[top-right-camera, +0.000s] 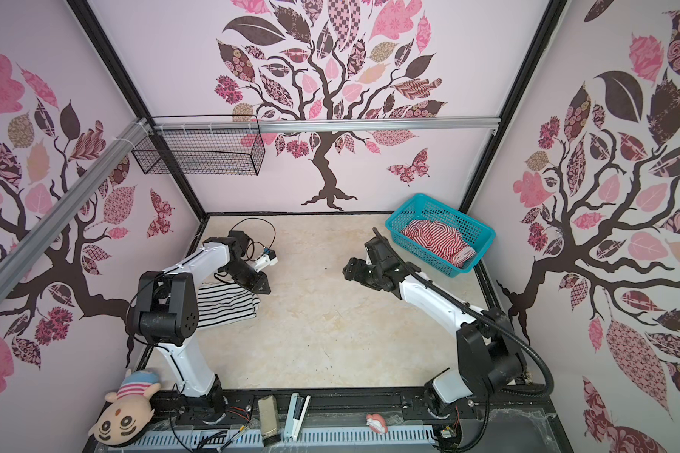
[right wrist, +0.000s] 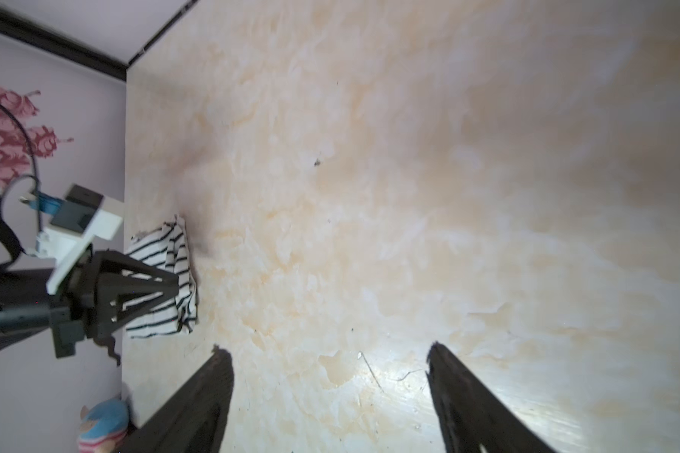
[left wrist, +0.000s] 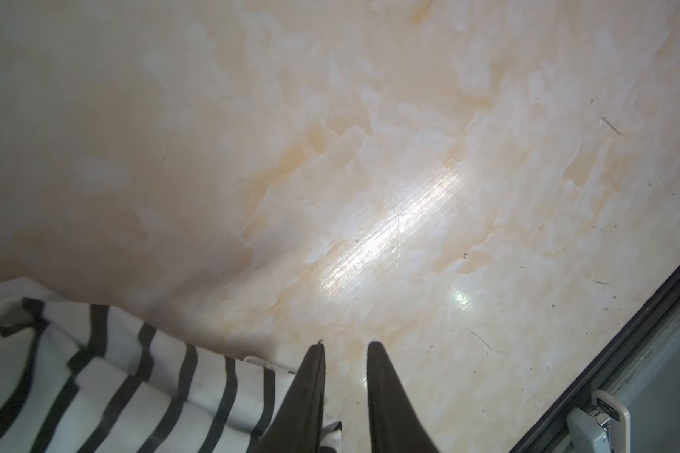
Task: Fold and stack the tank tops
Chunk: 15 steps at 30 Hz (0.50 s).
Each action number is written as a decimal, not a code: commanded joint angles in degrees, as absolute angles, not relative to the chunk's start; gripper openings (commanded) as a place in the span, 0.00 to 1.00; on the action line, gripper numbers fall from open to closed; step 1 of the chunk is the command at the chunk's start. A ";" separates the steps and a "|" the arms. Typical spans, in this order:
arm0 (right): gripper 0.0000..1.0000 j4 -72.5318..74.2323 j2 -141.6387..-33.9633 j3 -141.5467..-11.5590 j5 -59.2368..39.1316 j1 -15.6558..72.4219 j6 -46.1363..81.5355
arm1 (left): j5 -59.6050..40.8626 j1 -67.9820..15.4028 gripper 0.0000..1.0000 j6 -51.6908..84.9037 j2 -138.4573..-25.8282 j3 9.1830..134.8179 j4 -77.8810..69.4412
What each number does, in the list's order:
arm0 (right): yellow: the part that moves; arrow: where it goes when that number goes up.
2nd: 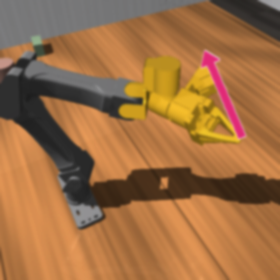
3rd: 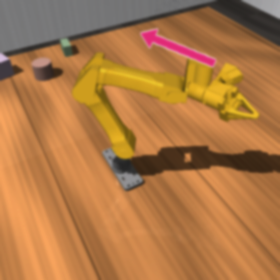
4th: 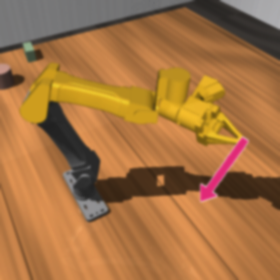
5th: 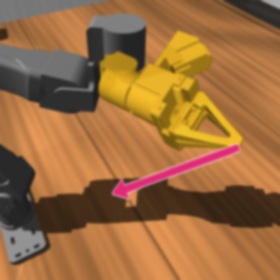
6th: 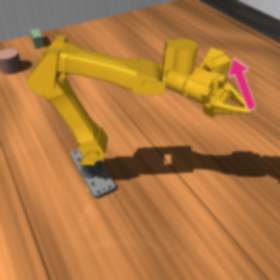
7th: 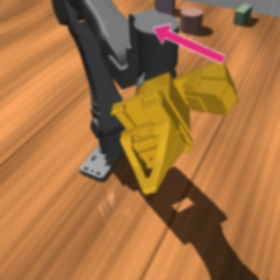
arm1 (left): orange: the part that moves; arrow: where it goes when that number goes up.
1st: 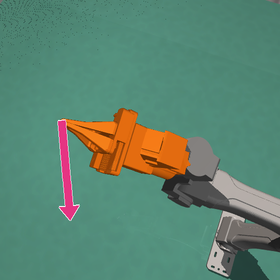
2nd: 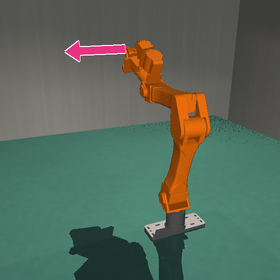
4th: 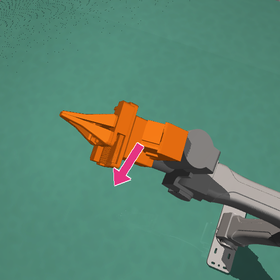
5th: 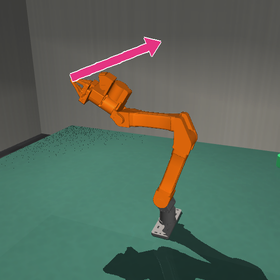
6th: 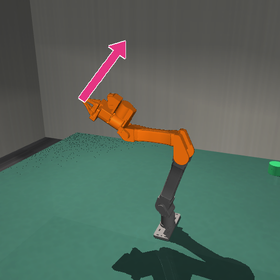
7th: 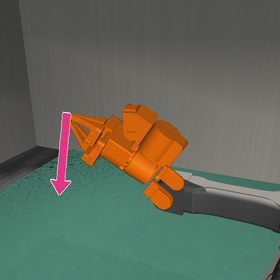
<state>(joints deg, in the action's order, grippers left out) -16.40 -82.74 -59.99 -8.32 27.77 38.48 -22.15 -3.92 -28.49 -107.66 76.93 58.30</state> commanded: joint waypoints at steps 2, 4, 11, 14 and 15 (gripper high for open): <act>0.88 -25.07 -76.95 -65.72 2.37 25.72 32.19 | -19.11 -3.96 0.24 -27.61 -107.67 73.51 54.96; 0.90 -27.64 -77.08 -68.09 2.90 21.96 30.91 | -16.15 -3.96 0.23 -28.04 -107.30 71.85 53.99; 0.92 -28.79 -76.67 -70.40 -2.10 7.79 30.86 | -7.88 -3.27 0.23 -30.97 -102.89 65.27 52.05; 0.92 -29.31 -77.80 -72.12 -2.39 4.50 30.03 | -4.81 -2.56 0.23 -31.80 -99.99 62.76 50.76; 0.93 -29.40 -78.39 -72.72 -2.58 3.56 29.85 | -3.92 -2.02 0.23 -32.06 -99.17 62.38 50.50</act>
<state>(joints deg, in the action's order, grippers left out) -27.27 -77.95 -69.34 -1.52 4.84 31.38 -8.34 -3.20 -30.22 -102.02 64.14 52.34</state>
